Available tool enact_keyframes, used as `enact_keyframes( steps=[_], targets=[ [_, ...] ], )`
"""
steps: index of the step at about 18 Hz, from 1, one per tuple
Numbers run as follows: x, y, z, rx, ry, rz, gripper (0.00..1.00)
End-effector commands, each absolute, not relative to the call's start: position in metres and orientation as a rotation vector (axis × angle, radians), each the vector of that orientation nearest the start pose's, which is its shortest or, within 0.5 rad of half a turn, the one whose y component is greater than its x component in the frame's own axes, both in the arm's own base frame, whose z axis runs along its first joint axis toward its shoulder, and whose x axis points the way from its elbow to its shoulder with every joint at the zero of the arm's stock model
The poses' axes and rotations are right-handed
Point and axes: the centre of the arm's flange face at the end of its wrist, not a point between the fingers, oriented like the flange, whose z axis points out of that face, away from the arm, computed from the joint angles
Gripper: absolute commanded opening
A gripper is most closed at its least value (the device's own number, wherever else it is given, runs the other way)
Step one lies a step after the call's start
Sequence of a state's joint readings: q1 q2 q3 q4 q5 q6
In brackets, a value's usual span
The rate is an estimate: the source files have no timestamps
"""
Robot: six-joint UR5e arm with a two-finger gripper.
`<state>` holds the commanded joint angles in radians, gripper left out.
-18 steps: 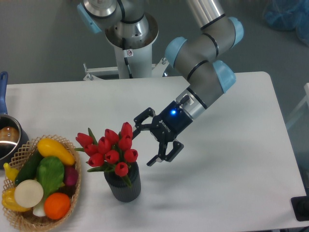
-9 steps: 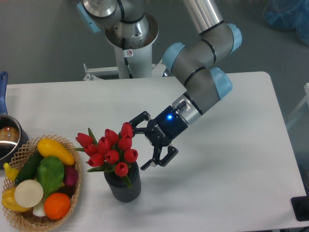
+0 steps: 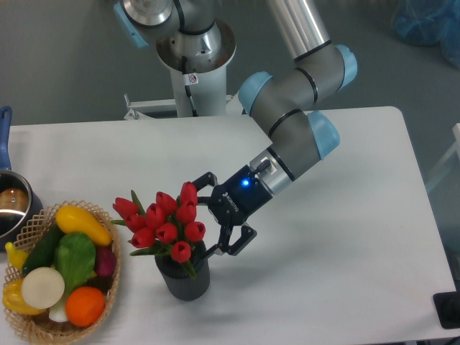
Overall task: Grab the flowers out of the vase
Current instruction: 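Push the open gripper into the tulip stems above the black vase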
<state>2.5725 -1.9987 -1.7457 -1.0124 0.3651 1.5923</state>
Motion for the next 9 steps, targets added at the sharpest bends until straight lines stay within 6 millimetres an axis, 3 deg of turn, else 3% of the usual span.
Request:
enact_keyframes(
  steps=[9],
  targets=[
    [-0.3754, 0.5212, 0.2860, -1.869, 0.554, -0.419, 1.00]
  ],
)
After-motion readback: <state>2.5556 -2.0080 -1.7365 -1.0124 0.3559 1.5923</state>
